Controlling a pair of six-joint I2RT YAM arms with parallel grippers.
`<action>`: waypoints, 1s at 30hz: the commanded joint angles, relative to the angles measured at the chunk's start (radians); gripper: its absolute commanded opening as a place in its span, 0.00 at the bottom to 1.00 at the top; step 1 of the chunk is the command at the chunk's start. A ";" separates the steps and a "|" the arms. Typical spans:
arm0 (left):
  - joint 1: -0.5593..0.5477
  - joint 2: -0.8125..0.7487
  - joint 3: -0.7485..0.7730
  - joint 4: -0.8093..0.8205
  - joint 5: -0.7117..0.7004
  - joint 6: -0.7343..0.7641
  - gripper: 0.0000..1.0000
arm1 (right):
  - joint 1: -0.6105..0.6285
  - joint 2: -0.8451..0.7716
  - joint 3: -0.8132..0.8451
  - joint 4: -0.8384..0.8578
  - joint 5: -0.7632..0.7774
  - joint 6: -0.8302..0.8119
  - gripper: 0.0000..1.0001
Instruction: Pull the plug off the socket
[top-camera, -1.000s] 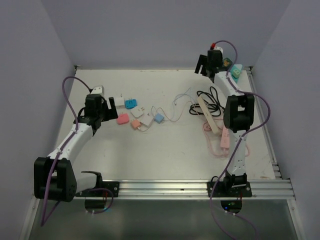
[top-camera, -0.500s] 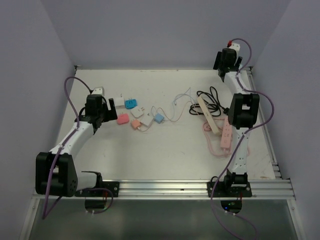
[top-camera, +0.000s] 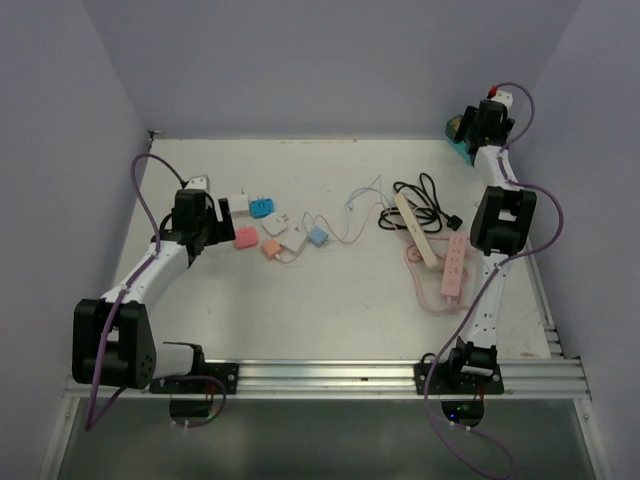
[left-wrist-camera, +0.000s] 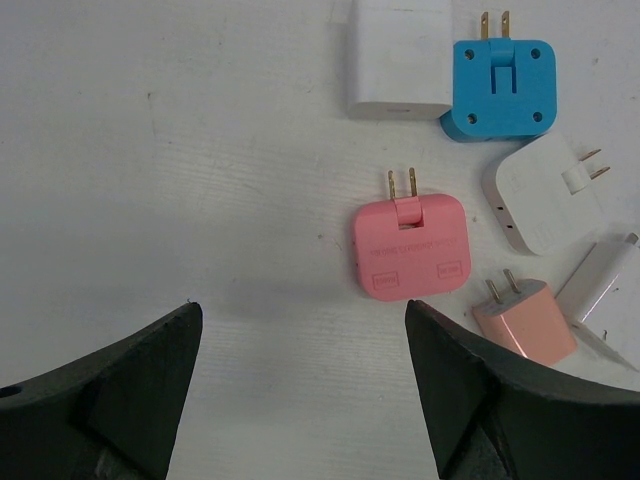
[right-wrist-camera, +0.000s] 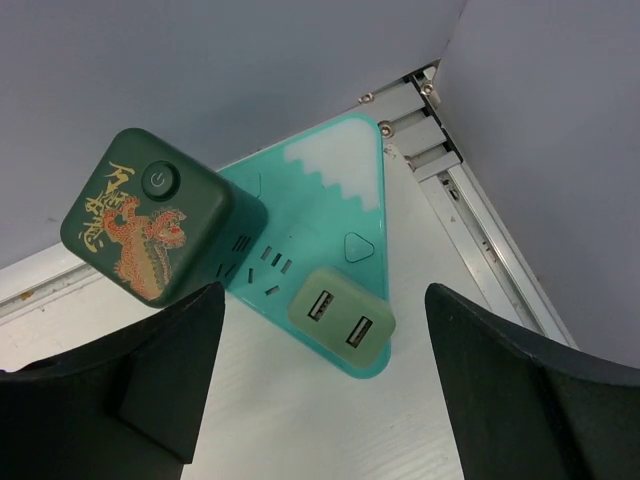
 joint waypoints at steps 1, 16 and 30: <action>0.008 0.004 0.023 0.046 0.001 0.027 0.86 | 0.003 0.008 0.039 0.001 -0.087 -0.012 0.85; 0.008 0.001 0.027 0.045 0.026 0.025 0.86 | 0.060 -0.104 -0.103 -0.039 -0.455 -0.097 0.80; 0.008 0.009 0.025 0.048 0.037 0.022 0.86 | 0.058 -0.335 -0.559 0.417 -0.341 0.361 0.80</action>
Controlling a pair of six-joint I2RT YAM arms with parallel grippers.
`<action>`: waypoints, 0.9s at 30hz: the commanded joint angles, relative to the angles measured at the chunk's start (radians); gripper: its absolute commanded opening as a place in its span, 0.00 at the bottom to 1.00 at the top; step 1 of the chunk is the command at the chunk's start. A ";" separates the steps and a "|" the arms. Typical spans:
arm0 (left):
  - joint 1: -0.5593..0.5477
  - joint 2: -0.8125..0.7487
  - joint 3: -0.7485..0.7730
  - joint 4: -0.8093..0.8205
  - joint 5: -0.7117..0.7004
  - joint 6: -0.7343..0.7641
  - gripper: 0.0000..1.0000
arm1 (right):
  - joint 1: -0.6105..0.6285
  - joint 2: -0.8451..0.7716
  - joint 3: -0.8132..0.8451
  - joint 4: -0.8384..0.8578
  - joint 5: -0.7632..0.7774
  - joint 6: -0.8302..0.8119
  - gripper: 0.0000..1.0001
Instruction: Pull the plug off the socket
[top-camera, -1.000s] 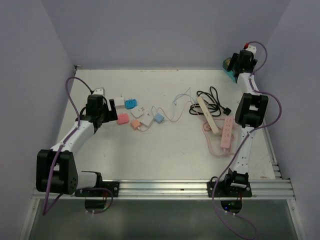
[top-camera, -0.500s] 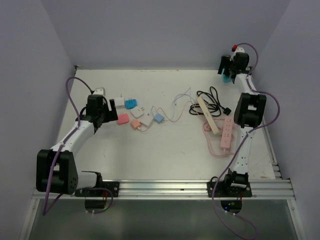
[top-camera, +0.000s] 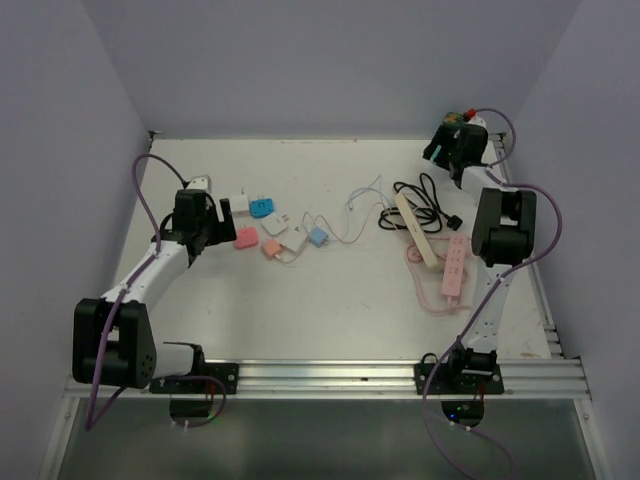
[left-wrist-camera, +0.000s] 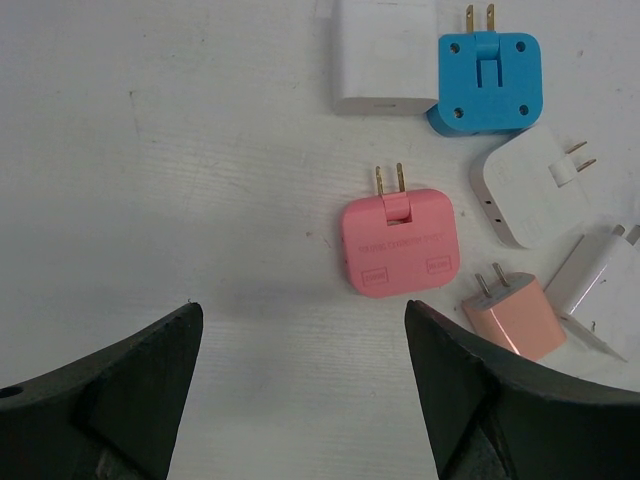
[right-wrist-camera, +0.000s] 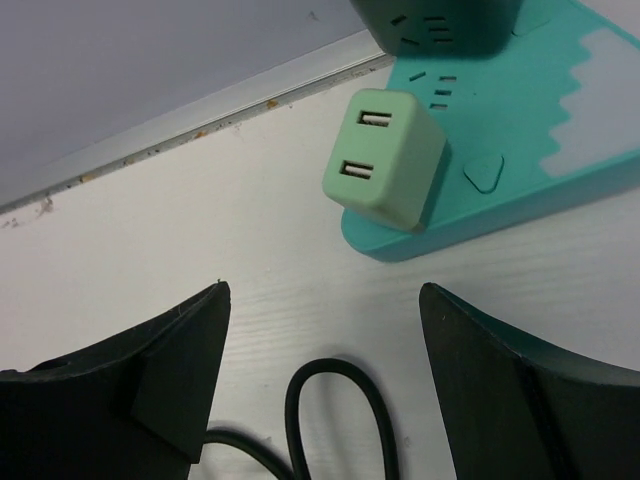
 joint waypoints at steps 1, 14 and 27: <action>0.008 0.007 0.025 0.048 0.007 0.021 0.85 | -0.005 -0.117 -0.081 0.208 0.075 0.203 0.80; 0.008 0.025 0.026 0.046 0.012 0.022 0.86 | -0.075 -0.094 -0.259 0.441 0.240 0.583 0.80; 0.008 0.048 0.029 0.046 0.021 0.021 0.86 | -0.098 0.042 -0.121 0.360 0.281 0.784 0.80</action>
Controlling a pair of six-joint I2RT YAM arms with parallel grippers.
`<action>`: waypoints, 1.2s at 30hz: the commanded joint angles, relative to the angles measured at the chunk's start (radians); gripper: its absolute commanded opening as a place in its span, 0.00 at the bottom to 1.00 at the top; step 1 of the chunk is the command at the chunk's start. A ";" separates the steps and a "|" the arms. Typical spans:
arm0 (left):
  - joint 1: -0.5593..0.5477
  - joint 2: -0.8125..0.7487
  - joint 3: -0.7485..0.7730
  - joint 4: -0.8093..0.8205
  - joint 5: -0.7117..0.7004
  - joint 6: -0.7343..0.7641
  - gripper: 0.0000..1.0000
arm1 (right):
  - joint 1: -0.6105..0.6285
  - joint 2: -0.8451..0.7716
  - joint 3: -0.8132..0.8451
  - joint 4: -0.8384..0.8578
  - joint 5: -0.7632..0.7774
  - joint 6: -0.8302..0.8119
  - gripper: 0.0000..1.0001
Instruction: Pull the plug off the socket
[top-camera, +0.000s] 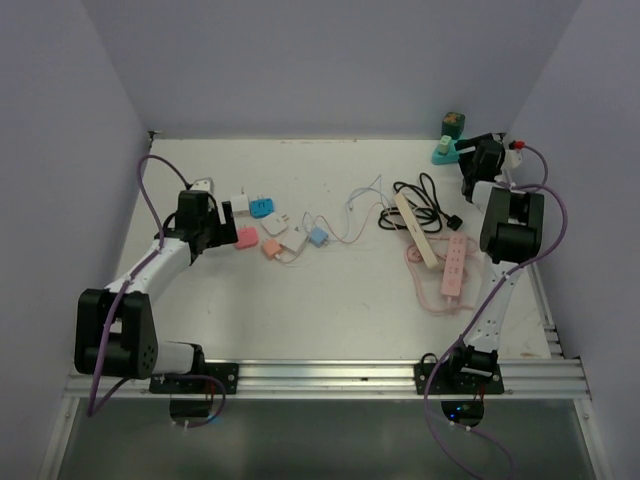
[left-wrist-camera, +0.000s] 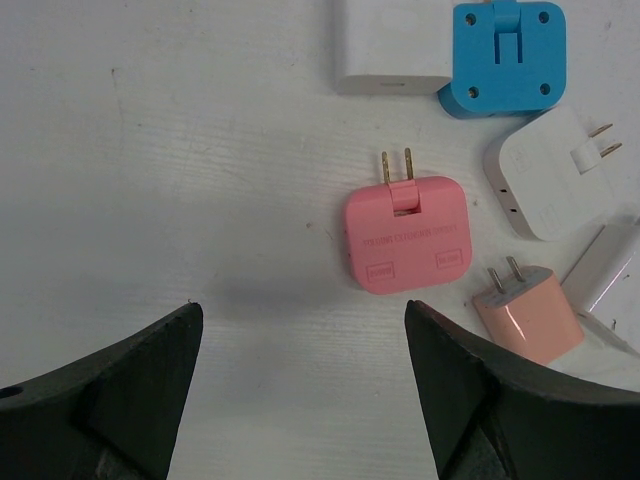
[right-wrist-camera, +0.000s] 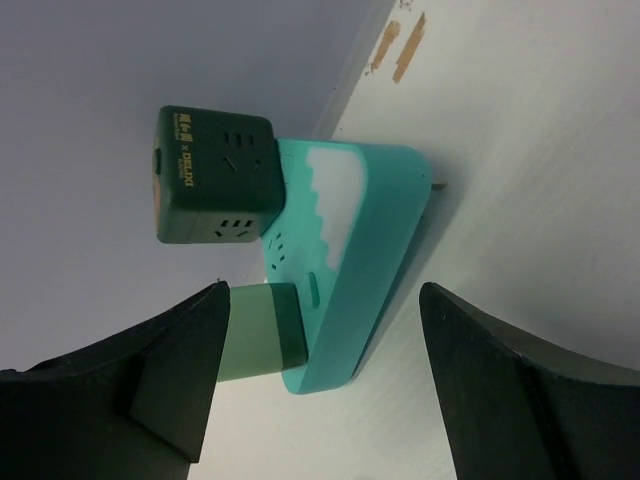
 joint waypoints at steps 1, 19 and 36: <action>0.008 0.005 0.029 0.046 0.012 0.019 0.86 | 0.005 0.020 0.039 -0.001 0.053 0.095 0.80; 0.008 0.019 0.029 0.052 0.015 0.022 0.85 | 0.003 0.214 0.233 -0.016 -0.008 0.214 0.73; 0.008 0.002 0.028 0.055 0.032 0.018 0.84 | -0.004 0.203 0.197 0.119 -0.132 0.239 0.03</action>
